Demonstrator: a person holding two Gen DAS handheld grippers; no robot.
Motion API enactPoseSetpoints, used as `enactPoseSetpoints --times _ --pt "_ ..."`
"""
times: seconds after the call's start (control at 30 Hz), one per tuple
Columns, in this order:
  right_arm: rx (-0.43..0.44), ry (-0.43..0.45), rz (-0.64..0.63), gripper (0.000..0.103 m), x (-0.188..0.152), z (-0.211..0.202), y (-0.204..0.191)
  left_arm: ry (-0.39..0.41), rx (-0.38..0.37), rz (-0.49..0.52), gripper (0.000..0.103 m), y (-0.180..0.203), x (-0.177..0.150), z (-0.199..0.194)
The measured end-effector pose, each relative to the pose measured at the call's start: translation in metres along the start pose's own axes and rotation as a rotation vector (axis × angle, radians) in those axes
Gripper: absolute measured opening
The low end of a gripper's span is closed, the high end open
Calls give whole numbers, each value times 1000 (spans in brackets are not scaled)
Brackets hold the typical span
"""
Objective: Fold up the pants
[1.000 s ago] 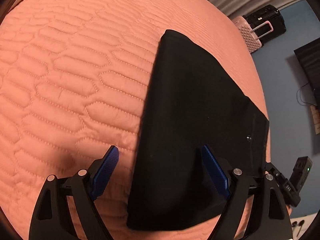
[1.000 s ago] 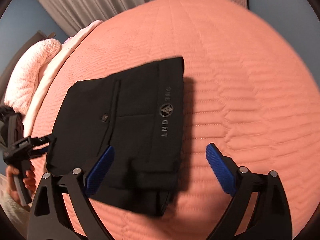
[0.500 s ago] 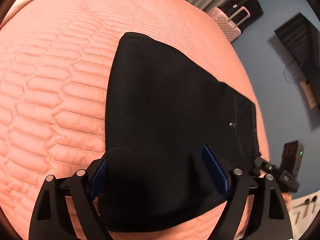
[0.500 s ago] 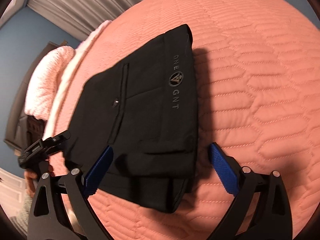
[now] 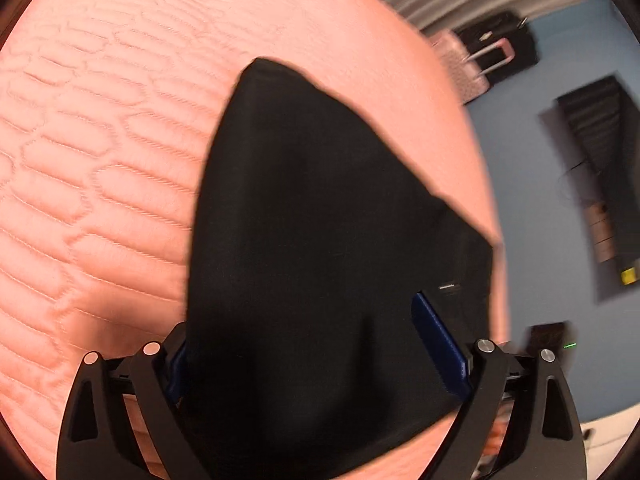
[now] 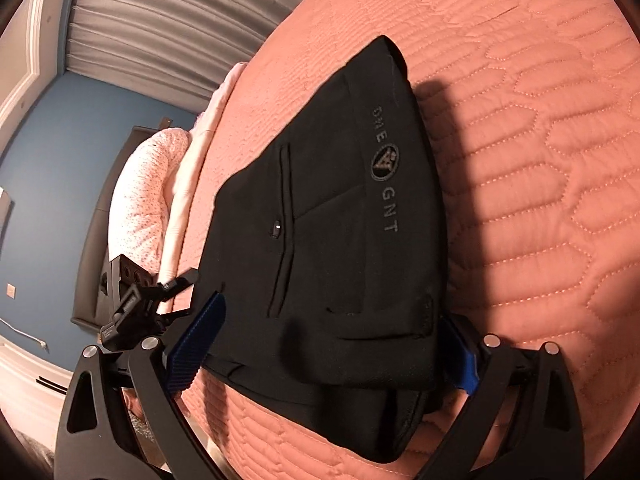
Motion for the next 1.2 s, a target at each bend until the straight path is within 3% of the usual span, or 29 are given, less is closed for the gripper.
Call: enactPoseSetpoints --times 0.07,0.17,0.2,0.27,0.3,0.37,0.4,0.47,0.53,0.6,0.73,0.83,1.0,1.07,1.13,1.2 --pt "2 3 -11 85 -3 -1 1 14 -7 35 87 9 -3 -1" --pt "-8 2 -5 73 -1 2 6 -52 107 97 80 8 -6 19" --pt "0 6 29 62 1 1 11 -39 117 96 75 8 -5 20" --pt "26 24 72 40 3 -5 16 0 66 64 58 10 -2 11" --pt "29 33 74 36 3 -6 16 28 32 39 48 9 -1 6" --pt "-9 26 62 35 3 -1 15 30 44 24 42 2 1 10" --pt "-31 14 68 35 3 3 16 -8 82 21 38 -5 1 19" --pt "-49 6 82 35 4 10 16 -7 72 6 40 -10 1 23" --pt "-109 19 17 28 6 6 1 -13 107 35 19 -1 4 20" --pt "-150 38 -53 24 9 -2 -20 4 115 74 14 14 7 12" --pt "-195 104 -204 23 34 -20 -71 48 116 158 12 53 26 -1" --pt "-172 161 -279 23 68 -27 -104 93 83 196 11 80 50 -12" --pt "-153 281 -369 23 137 -17 -138 197 115 315 11 113 120 -28" --pt "-134 278 -350 24 160 -3 -135 236 150 352 12 118 150 -19" --pt "-150 237 -308 29 183 28 -126 245 227 376 20 117 172 1" --pt "-262 169 -279 40 195 64 -104 229 303 343 30 91 188 28"
Point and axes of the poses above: each gripper's, at about its wrist camera, not at the fingertips, and z roughly the way its jaws point, y to its right, x to its top, the point moved 2 cm from there along z, roughly the way its jaws point, and after that the axes turned 9 degrees about -x, right-handed, at the moved point
